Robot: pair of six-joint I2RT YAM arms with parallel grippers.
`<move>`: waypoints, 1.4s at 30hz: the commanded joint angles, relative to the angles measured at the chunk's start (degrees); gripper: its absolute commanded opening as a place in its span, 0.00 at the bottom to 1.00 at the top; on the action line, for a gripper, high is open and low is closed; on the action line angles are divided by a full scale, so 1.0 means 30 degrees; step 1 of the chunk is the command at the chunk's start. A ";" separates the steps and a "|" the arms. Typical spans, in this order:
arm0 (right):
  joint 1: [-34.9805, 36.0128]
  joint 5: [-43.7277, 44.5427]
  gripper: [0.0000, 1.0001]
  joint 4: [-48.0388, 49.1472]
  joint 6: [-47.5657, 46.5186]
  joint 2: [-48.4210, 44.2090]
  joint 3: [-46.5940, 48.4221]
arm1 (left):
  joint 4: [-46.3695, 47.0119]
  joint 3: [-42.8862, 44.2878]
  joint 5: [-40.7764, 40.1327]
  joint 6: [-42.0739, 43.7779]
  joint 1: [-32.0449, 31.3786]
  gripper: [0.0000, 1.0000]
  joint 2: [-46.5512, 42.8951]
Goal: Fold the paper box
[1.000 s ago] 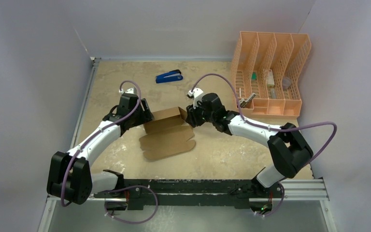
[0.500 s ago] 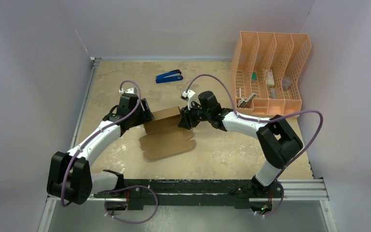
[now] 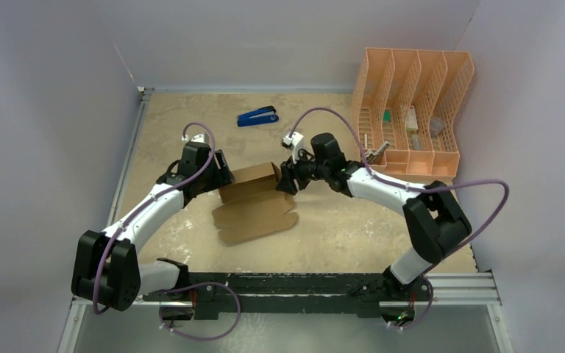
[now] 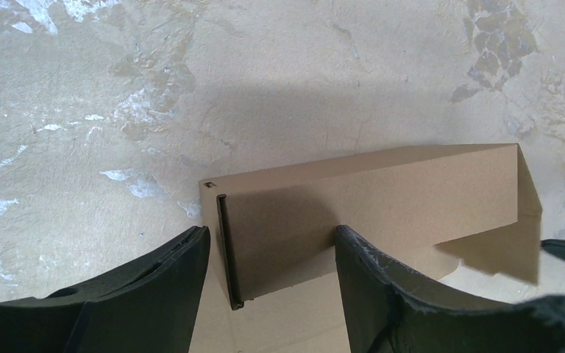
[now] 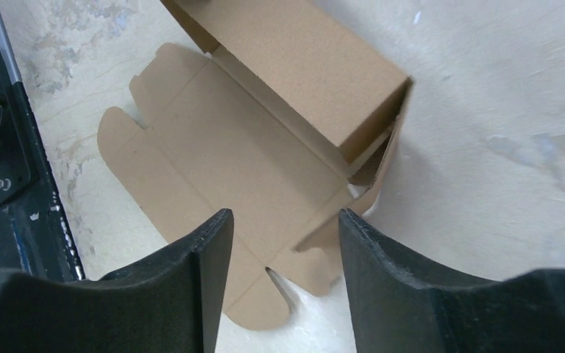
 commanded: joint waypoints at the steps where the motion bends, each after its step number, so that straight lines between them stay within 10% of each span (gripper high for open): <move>1: -0.1033 -0.0696 0.61 -0.1014 -0.2162 -0.2564 -0.0176 | -0.0592 0.0057 -0.0436 0.0872 -0.0032 0.62 0.0247; 13: -0.3603 0.2514 0.61 -0.2960 -0.6076 -0.2556 0.0800 | -0.0612 0.0132 -0.0434 0.1024 -0.0032 0.62 0.0377; 42: -0.1333 -0.2614 0.66 0.3217 -0.7824 0.2476 0.0191 | 0.0277 0.0242 0.2190 -0.0463 -0.0031 0.64 0.0445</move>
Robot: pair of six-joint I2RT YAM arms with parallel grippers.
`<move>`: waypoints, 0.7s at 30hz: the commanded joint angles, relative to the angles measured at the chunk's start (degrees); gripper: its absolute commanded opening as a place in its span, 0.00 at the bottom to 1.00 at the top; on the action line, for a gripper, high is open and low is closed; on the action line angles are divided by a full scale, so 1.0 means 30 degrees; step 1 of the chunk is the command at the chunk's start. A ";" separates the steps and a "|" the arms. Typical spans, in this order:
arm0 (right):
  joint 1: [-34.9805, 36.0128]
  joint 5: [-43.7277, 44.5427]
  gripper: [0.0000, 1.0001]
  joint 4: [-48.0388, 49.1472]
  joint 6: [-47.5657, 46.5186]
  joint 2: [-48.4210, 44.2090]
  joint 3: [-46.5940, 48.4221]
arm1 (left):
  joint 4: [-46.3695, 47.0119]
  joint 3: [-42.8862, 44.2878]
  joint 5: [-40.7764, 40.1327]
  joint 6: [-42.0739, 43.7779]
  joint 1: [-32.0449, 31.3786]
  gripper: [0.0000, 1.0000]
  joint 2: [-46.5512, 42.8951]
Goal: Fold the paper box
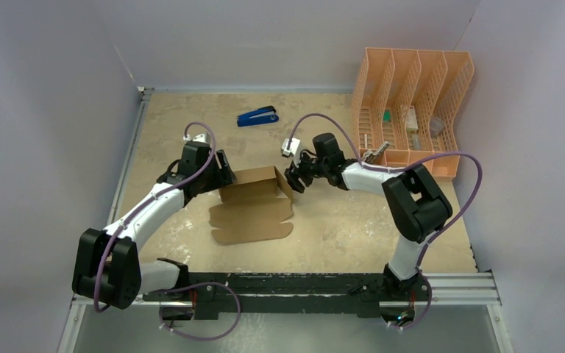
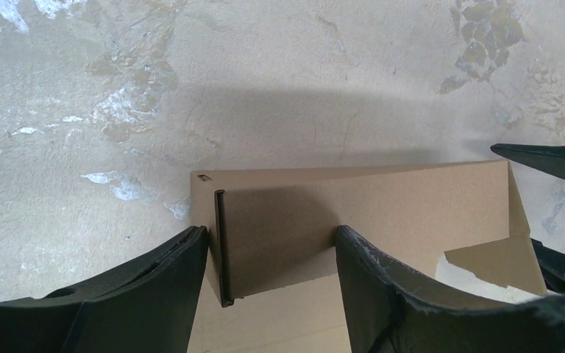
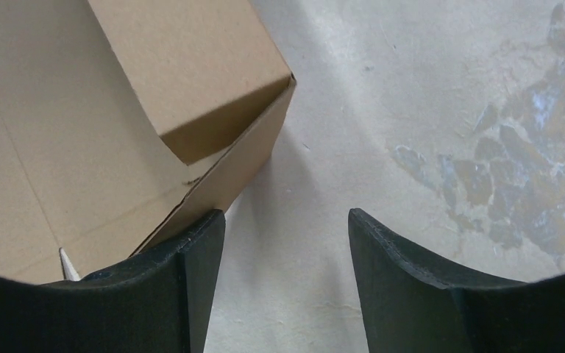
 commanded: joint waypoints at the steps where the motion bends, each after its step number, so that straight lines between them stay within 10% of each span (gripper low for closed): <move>1: 0.0432 -0.1945 0.66 0.2323 0.0832 -0.0646 -0.0230 | 0.0061 0.0264 0.1219 -0.0627 -0.0054 0.64 0.0204; 21: 0.0427 -0.1741 0.77 -0.0371 -0.1028 -0.3249 -0.2749 | -0.0653 0.0567 0.1098 0.0024 0.0341 0.65 0.0219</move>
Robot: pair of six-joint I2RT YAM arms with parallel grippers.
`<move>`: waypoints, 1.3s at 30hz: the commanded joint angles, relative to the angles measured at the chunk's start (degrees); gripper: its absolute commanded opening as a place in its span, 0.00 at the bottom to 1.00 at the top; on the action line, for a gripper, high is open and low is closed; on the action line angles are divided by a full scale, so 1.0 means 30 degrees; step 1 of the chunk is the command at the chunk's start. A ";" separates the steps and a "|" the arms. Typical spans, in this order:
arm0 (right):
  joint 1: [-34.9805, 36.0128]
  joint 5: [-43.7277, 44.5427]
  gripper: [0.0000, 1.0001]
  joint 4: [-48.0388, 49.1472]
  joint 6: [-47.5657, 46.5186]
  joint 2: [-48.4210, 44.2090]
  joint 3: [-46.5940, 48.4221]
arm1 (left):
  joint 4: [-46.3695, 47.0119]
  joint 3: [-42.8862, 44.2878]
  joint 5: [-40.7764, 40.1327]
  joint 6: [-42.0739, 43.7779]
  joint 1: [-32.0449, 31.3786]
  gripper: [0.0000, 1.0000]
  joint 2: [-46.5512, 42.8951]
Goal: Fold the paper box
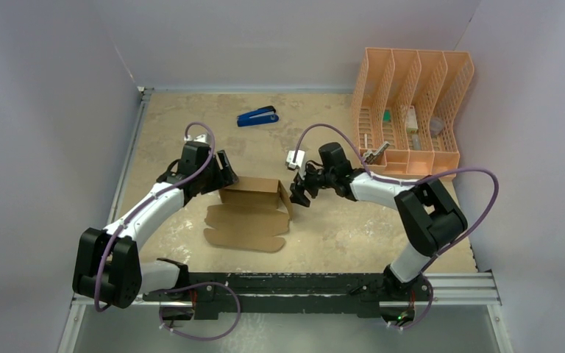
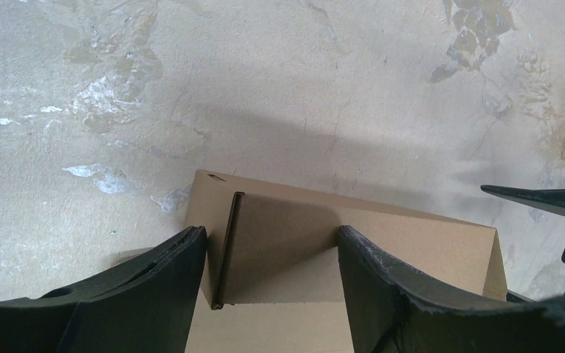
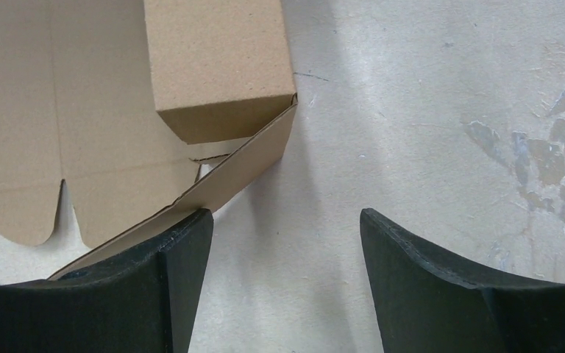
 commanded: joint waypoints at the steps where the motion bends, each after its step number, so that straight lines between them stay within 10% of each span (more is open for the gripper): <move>1: 0.0133 -0.0318 0.77 -0.0428 -0.0605 -0.0944 -0.0157 | -0.0604 0.0574 0.0287 0.0347 0.0201 0.65 0.0126; 19: 0.0060 -0.3085 0.83 -0.0134 0.1433 -0.1372 0.0021 | -0.0541 0.0289 0.0499 0.0288 0.0221 0.65 -0.0116; 39: 0.0368 0.1374 0.81 0.1895 0.4320 -0.1546 -0.0620 | -0.3374 0.2439 -0.2093 0.1891 0.0226 0.68 -0.1649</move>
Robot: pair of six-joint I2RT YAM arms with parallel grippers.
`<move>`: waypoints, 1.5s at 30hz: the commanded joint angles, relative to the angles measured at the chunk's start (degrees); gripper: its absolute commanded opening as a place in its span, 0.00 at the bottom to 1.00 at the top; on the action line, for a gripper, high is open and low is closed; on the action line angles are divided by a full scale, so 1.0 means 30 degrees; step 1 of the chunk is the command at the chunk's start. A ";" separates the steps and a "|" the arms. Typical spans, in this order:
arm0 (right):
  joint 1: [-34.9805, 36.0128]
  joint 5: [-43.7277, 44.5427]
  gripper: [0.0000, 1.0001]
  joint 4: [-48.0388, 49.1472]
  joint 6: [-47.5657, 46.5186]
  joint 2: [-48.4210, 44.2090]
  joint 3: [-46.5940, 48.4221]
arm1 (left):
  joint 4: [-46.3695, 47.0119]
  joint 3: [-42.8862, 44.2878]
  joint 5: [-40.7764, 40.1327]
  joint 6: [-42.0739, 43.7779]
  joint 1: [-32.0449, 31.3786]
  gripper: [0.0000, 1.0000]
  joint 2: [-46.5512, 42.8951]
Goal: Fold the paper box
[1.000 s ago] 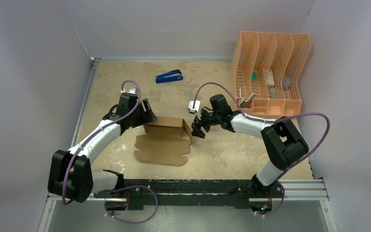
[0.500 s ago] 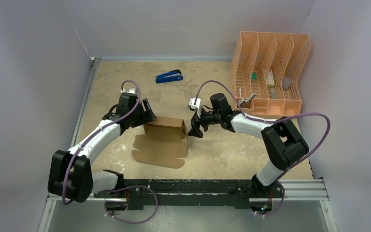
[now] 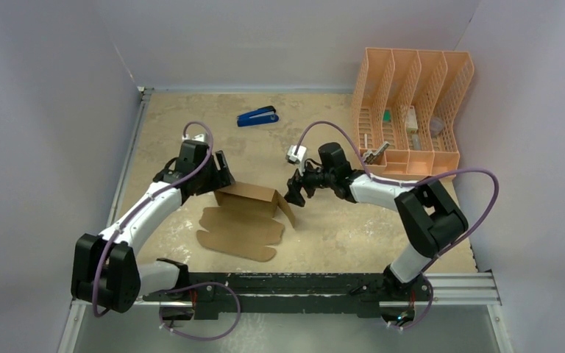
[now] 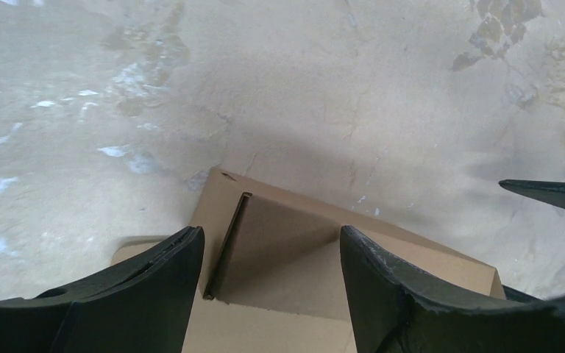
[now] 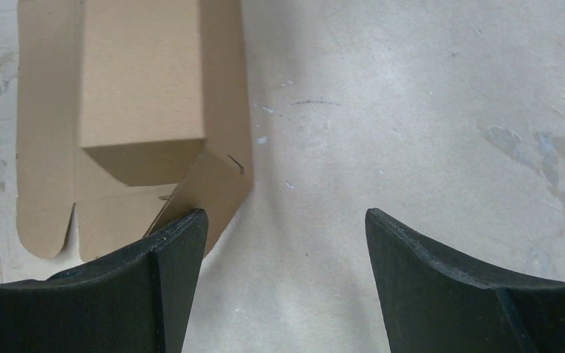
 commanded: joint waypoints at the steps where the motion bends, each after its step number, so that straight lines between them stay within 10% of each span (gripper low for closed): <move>1: 0.0151 0.2838 0.81 -0.0019 0.0392 -0.1707 -0.0365 | -0.2412 0.2505 -0.2287 0.1720 0.0100 0.68 -0.1519; 25: 0.5774 1.3473 0.73 -1.0653 1.1021 -0.6102 0.2154 | -0.0753 -0.2696 -0.0310 -0.1978 -0.7006 0.59 -0.8091; 45: 0.4537 1.6029 0.00 -1.0642 0.5845 -0.2441 0.5070 | 0.5146 -0.4020 0.0551 -0.2467 -0.7091 0.62 -0.4085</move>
